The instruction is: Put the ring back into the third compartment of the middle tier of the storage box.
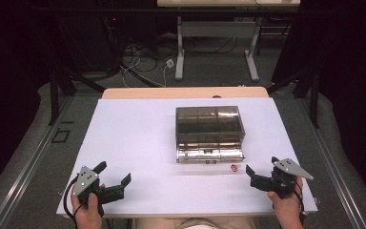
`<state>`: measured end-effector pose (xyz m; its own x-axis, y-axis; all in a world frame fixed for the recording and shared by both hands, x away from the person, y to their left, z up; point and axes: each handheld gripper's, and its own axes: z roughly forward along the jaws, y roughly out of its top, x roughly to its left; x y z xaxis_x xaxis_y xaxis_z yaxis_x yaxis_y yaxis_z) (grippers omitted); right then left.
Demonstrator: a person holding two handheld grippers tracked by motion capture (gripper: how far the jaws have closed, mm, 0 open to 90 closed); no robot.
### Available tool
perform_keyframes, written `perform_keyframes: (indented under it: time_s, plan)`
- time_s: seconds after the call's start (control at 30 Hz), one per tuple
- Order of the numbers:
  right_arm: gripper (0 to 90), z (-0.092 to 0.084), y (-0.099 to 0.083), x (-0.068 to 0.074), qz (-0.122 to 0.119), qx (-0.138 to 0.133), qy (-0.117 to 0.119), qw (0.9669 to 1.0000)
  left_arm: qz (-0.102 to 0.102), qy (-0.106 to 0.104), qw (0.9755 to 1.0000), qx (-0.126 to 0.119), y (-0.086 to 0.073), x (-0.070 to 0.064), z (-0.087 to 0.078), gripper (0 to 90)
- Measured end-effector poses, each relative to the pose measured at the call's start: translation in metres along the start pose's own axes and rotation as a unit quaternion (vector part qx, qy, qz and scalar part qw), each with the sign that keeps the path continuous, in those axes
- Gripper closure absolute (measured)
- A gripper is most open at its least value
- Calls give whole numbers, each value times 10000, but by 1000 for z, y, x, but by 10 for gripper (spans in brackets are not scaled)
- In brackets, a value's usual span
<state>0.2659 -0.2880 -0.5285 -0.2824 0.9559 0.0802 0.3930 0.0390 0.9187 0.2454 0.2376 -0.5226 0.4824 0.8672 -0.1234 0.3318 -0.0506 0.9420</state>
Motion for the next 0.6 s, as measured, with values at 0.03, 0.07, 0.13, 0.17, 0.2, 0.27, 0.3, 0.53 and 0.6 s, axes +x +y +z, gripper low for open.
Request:
perform_keyframes:
  time_s: [0.03,0.07,0.13,0.17,0.2,0.27,0.3,0.53,0.6]
  plan:
    - [0,1,0,0,20,-8,-43,10000,-8,9,10000,-7,0,0,0,0]
    - [1,1,0,1,54,-18,-93,9999,2,7,10000,1,0,0,1,0]
    - [0,2,0,1,111,-18,-60,9999,9,-10,10000,4,0,0,1,0]
    - [0,2,0,1,85,19,-50,9999,14,-13,10000,13,0,0,1,0]
    - [0,3,0,2,72,16,-59,10000,22,-9,10000,21,0,0,1,0]
    - [2,3,-1,3,78,33,-69,9999,34,-1,10000,24,0,0,1,0]
    - [11,5,-2,4,43,133,-49,9999,41,-12,10000,30,0,0,1,0]
    - [29,9,-6,11,-186,289,90,9994,47,-40,10000,43,-1,-1,1,0]
    - [52,12,-7,13,-186,282,160,9993,43,-57,10000,60,-1,-1,1,0]
